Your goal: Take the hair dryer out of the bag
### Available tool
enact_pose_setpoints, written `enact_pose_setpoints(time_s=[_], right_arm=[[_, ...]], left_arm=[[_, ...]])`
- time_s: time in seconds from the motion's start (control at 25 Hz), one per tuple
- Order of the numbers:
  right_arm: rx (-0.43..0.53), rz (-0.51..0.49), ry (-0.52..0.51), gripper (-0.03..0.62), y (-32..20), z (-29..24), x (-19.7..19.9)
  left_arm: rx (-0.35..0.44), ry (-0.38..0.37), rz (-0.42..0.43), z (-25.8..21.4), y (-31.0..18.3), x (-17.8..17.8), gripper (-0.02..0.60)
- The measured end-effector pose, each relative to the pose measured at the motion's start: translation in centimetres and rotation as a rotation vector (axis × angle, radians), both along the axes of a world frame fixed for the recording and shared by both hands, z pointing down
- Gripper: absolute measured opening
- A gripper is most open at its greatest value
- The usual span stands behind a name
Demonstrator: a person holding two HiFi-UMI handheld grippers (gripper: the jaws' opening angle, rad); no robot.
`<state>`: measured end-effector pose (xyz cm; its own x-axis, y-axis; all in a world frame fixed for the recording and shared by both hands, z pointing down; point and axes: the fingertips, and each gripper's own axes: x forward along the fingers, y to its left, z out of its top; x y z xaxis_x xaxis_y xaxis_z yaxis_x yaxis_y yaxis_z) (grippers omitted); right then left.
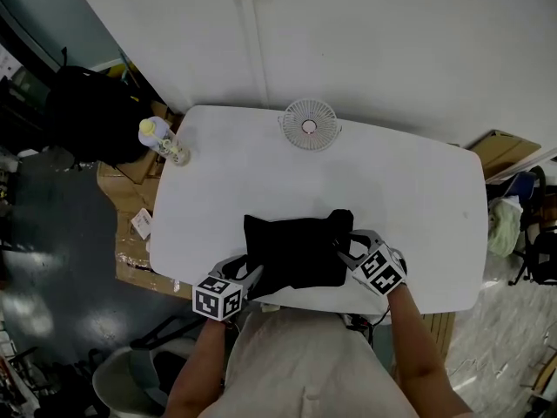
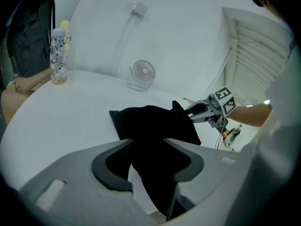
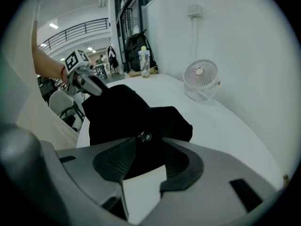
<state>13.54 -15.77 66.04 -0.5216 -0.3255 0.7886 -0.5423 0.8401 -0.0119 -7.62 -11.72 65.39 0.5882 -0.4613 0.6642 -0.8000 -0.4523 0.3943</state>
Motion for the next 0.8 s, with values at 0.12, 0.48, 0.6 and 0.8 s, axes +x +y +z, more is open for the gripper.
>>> enact_pose_setpoints(time_s=[0.12,0.48,0.6,0.8], right_arm=[[0.044,-0.077,0.068,0.176,0.1,0.4,-0.8],[0.117,-0.132,0.145,0.176,-0.6,1.5,-2.3],[0.136,-0.13,0.167,0.17,-1.2,1.8,-2.5],[0.127,-0.141,0.169,0.156,-1.8,2.5,-3.2]], left_arm=[[-0.017,0.031,-0.035,-0.3,-0.2,-0.4,0.161],[-0.053,0.046,-0.116,-0.1,-0.9,-1.5,0.023],[-0.056,0.036,-0.131,0.0,-1.0,-1.6,0.023],[-0.058,0.023,-0.138,0.1,-1.3,-1.8,0.023]])
